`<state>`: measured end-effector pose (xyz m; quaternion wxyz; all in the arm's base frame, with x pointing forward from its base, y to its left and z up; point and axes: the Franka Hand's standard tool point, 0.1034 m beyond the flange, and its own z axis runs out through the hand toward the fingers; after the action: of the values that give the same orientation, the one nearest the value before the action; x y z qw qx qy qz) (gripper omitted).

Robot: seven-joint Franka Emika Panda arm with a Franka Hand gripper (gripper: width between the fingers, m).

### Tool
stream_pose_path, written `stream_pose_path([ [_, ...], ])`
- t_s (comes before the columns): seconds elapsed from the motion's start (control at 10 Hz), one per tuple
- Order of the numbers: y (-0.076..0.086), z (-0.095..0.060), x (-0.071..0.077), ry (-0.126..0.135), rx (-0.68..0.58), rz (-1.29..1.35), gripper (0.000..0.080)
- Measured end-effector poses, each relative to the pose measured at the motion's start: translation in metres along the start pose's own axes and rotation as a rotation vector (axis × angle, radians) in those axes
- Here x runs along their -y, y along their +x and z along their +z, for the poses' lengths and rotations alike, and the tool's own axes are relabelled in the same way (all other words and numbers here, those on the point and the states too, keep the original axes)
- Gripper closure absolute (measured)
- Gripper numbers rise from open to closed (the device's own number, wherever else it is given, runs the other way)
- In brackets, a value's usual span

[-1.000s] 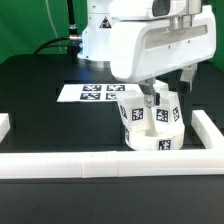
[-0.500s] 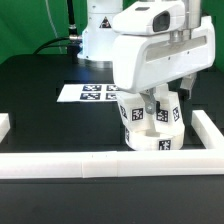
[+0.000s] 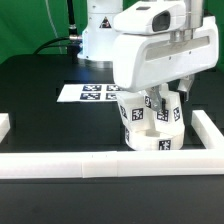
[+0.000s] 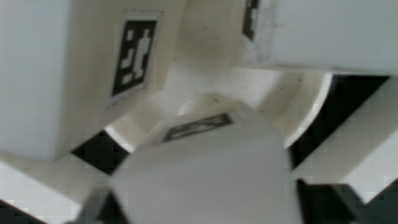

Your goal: Assemble stool

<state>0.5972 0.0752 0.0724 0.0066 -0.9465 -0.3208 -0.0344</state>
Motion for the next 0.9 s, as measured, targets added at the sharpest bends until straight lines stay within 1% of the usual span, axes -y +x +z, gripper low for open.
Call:
stream_pose_path([
  [0.2, -0.0002, 0.0001, -0.0002, 0.0, 0.0, 0.043, 0.0464],
  [0.6, -0.0002, 0.0004, 0.0, 0.001, 0.0, 0.304, 0.0464],
  [0.7, 0.0001, 0.001, 0.0008, -0.002, -0.005, 0.419, 0.0464],
  [0.8, 0.0008, 0.0013, 0.0024, -0.015, -0.025, 0.528, 0.0462],
  [0.9, 0.0, 0.0012, 0.0026, -0.016, -0.03, 0.608, 0.0462],
])
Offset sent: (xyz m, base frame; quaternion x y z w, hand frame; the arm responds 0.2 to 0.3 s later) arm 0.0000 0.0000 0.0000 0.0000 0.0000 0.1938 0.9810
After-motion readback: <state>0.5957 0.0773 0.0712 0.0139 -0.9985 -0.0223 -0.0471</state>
